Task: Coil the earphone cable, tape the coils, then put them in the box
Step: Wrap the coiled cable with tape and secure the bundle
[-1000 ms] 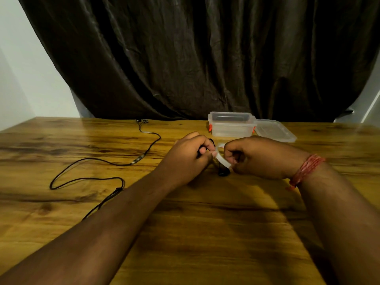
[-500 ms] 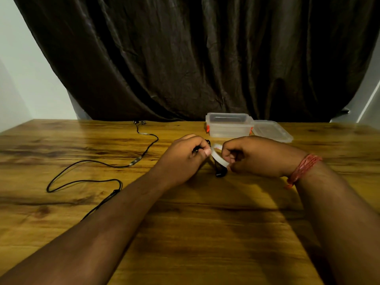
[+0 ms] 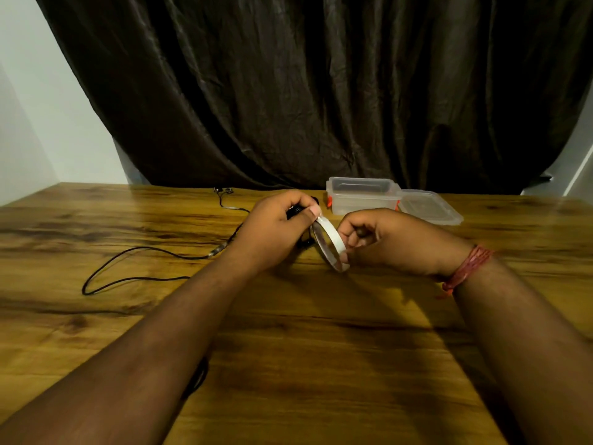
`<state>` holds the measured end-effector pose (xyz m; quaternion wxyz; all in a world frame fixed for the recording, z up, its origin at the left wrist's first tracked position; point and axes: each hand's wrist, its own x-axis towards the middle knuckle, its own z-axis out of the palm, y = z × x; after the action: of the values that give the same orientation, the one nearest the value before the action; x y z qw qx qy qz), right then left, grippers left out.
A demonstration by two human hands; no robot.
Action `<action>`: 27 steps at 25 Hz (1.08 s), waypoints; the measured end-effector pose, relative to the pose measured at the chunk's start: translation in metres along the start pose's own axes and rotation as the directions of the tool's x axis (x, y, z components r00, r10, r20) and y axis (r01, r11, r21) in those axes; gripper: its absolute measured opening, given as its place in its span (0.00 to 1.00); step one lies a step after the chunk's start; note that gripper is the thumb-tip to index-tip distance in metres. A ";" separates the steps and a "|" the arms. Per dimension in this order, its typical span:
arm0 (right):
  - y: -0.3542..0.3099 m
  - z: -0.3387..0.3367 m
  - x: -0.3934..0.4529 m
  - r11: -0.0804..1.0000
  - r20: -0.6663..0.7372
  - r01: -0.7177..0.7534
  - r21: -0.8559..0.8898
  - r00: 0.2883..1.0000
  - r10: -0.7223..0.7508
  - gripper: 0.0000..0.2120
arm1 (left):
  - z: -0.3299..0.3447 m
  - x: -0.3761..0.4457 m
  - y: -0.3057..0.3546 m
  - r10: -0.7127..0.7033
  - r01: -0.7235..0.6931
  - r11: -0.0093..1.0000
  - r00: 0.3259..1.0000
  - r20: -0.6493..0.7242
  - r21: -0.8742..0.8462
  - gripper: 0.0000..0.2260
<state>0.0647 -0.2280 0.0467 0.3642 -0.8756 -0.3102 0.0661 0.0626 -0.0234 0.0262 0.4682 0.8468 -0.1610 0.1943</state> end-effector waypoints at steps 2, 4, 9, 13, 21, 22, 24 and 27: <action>0.001 0.003 0.003 0.999 -0.003 0.011 0.030 1.000 -0.011 0.06 | -0.003 0.001 0.002 0.008 -0.008 1.000 1.000 0.006 0.017 0.05; 0.002 0.005 0.004 0.999 -0.017 0.023 0.045 1.000 -0.023 0.06 | -0.004 0.000 0.003 0.011 -0.011 0.999 1.000 0.007 0.038 0.04; 0.008 0.019 0.010 1.000 -0.044 0.025 -0.009 0.999 -0.026 0.09 | -0.013 0.009 -0.004 -0.038 0.038 0.999 0.997 -0.074 -0.004 0.06; 0.019 0.030 0.019 0.999 -0.051 0.046 -0.003 0.998 -0.046 0.09 | -0.017 0.013 -0.009 -0.063 0.062 0.998 0.994 -0.087 -0.016 0.06; 0.025 0.038 0.022 0.999 -0.041 0.020 0.032 0.999 -0.018 0.08 | -0.016 0.011 -0.006 -0.084 0.086 0.995 0.996 0.038 -0.045 0.08; 0.026 0.039 0.023 0.999 -0.043 0.022 0.024 0.999 -0.021 0.08 | -0.016 0.010 -0.005 -0.081 0.082 0.996 0.996 0.035 -0.041 0.08; 0.028 0.039 0.024 1.000 -0.042 0.028 0.006 0.999 -0.028 0.08 | -0.015 0.009 -0.002 -0.079 0.080 0.996 0.996 0.035 -0.043 0.08; 0.030 0.040 0.025 1.000 -0.037 0.027 0.001 0.999 -0.027 0.08 | -0.012 0.007 0.002 -0.068 0.071 0.996 0.997 0.047 -0.048 0.08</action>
<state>0.0858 -0.2054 0.0005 0.3714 -0.8721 -0.3153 0.0452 0.0652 -0.0146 0.0367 0.4921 0.8441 -0.1467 0.1547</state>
